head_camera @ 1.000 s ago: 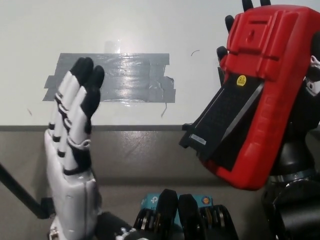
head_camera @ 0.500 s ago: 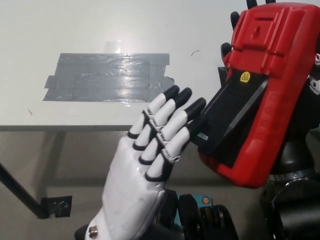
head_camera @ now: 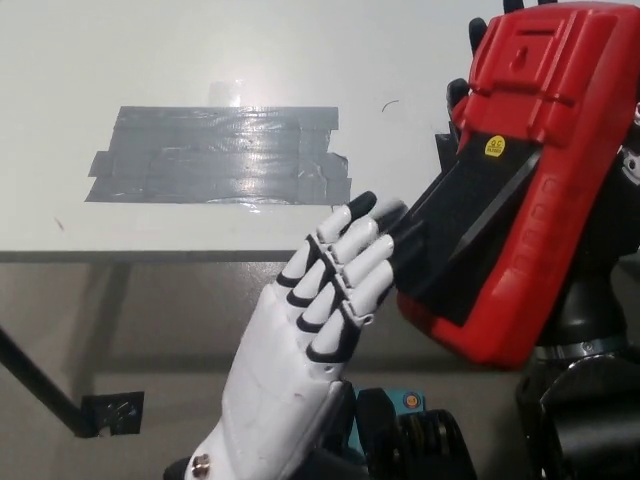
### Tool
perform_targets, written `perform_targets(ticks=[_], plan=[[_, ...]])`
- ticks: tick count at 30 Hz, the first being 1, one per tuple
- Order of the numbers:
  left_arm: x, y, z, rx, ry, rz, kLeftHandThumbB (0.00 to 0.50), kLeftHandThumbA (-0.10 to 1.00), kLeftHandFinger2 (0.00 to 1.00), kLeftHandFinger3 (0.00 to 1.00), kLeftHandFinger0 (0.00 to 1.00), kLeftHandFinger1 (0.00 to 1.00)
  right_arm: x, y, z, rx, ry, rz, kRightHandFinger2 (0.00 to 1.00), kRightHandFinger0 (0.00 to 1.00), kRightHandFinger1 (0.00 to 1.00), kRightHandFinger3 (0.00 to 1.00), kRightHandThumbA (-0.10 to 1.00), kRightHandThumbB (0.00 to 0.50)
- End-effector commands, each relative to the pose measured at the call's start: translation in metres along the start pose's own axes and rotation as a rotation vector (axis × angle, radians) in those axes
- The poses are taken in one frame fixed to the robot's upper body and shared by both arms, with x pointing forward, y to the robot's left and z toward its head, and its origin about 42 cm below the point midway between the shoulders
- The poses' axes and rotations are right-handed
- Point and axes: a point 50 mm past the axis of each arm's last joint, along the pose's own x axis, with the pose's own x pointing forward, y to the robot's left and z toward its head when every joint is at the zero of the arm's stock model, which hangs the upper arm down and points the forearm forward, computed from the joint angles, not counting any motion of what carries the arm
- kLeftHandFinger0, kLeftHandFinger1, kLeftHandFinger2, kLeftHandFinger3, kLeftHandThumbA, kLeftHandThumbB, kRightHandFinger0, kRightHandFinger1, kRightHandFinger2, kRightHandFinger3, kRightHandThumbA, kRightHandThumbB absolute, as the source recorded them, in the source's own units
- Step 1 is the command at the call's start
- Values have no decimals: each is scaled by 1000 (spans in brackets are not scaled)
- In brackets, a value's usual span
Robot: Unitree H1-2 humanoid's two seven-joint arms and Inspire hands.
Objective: The robot first picks the multimeter with right hand and then unfolds the black stand on the back of it using left hand
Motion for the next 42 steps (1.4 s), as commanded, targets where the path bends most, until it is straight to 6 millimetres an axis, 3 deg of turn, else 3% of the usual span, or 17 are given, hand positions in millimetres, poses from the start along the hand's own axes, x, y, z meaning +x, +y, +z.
perform_targets(ticks=[1, 2, 3, 4, 8, 11, 18, 22, 23, 24, 25, 26, 28, 30, 33, 36, 42], plan=[[4, 9, 14, -50, -58, 91, 438, 1000, 579, 1000, 907, 177, 5, 25, -1, 113, -45, 78, 875, 12, 522, 1000, -100, 73], [6, 9, 14, -49, -66, 93, 460, 1000, 377, 1000, 962, 28, 6, 25, -2, 112, -47, 78, 875, 13, 521, 1000, -100, 72], [8, 9, 12, -71, -73, 96, 476, 1000, 113, 1000, 1000, 1, 6, 26, -2, 113, -49, 76, 874, 13, 520, 1000, -100, 72], [10, 7, 10, -113, -79, 102, 479, 978, 9, 1000, 1000, 0, 7, 26, -3, 116, -50, 72, 864, 7, 510, 1000, -100, 71], [13, 4, 6, -186, -86, 96, 500, 900, 0, 1000, 859, 0, 7, 27, -2, 118, -53, 68, 855, 5, 503, 1000, -100, 68], [12, 3, 7, -137, -91, 89, 498, 977, 0, 1000, 659, 0, 8, 27, -1, 114, -55, 62, 856, 3, 499, 1000, -100, 67], [14, 4, 7, -164, -91, 96, 500, 994, 0, 1000, 787, 0, 11, 28, 0, 121, -62, 67, 854, 1, 504, 1000, -100, 55], [8, 10, 6, -137, -65, 131, 432, 1000, 238, 1000, 946, 188, 12, 23, 3, 109, -75, 52, 853, 2, 508, 1000, -100, 55], [6, 13, 7, -276, 35, 133, 232, 995, 503, 1000, 1000, 416, 13, 19, 7, 106, -84, 37, 851, 0, 511, 1000, -100, 42], [4, 17, 10, -188, 7, 140, 181, 1000, 799, 1000, 1000, 768, 11, 15, 11, 101, -90, 20, 831, 0, 508, 1000, -100, 35], [4, 24, 10, 6, -52, 132, 359, 1000, 1000, 1000, 1000, 997, 13, 10, 16, 78, -102, -6, 819, 0, 499, 1000, -100, 46], [4, 27, 10, 77, -69, 135, 452, 1000, 1000, 1000, 1000, 1000, 14, 6, 20, 64, -113, -23, 799, 0, 484, 1000, -100, 61], [-2, 32, 9, 147, -72, 158, 500, 1000, 1000, 1000, 1000, 1000, 16, -2, 29, 50, -141, -59, 774, 0, 478, 1000, -100, 69], [-12, 40, 10, 221, -24, 149, 500, 1000, 1000, 1000, 1000, 1000, 21, -12, 41, 5, -178, -108, 715, 0, 443, 997, -100, 87], [-27, 38, 5, 249, 15, 159, 435, 1000, 1000, 1000, 1000, 1000, 27, -22, 57, -67, -222, -130, 685, 0, 405, 1000, -100, 77], [-36, 43, 2, 272, 69, 119, 492, 1000, 1000, 1000, 1000, 1000, 46, -36, 73, -173, -244, -156, 613, 4, 363, 955, -100, 86], [-54, 50, -4, 306, 104, 49, 400, 1000, 1000, 1000, 1000, 1000, 98, -86, 101, -522, -307, -296, 633, 23, 277, 1000, -100, 53]])
